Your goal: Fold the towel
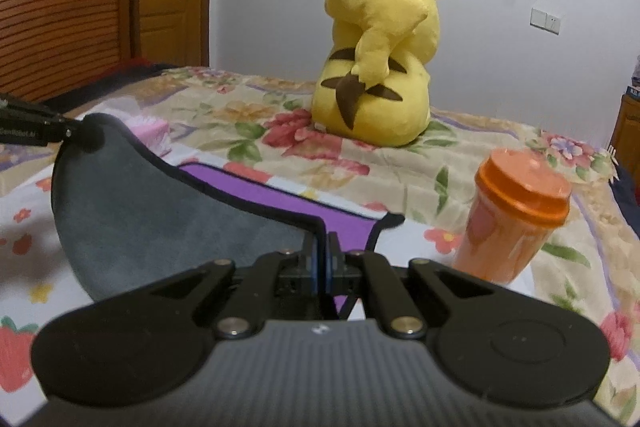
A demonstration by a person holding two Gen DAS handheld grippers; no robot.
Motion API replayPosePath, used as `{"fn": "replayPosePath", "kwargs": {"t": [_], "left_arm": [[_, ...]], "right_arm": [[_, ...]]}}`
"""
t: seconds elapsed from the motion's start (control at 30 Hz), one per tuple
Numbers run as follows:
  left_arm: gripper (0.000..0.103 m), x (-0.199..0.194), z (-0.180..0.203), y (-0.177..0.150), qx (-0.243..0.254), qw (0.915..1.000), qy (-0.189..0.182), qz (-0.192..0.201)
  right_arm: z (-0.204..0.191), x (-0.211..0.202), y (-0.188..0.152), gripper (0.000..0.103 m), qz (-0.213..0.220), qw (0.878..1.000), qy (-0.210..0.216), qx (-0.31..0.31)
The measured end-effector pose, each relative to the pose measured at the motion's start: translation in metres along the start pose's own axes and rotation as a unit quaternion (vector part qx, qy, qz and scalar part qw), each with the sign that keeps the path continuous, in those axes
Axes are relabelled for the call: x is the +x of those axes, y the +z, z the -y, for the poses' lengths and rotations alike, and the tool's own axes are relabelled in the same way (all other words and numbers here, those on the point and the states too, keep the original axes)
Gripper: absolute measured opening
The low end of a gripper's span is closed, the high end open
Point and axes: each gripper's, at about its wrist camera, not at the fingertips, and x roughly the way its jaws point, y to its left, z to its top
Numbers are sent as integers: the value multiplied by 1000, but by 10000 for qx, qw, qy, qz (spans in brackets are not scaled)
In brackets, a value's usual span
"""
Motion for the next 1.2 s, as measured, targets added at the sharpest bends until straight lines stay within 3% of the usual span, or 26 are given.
{"fn": "replayPosePath", "kwargs": {"t": [0.47, 0.97, 1.2], "left_arm": [[7, 17, 1, 33, -24, 9990, 185, 401], [7, 78, -23, 35, -387, 9984, 390, 155], [7, 104, -19, 21, -224, 9985, 494, -92]], "right_arm": [[5, 20, 33, 4, 355, 9988, -251, -217], [9, 83, 29, 4, 36, 9985, -508, -218], [12, 106, 12, 4, -249, 9984, -503, -56]]}}
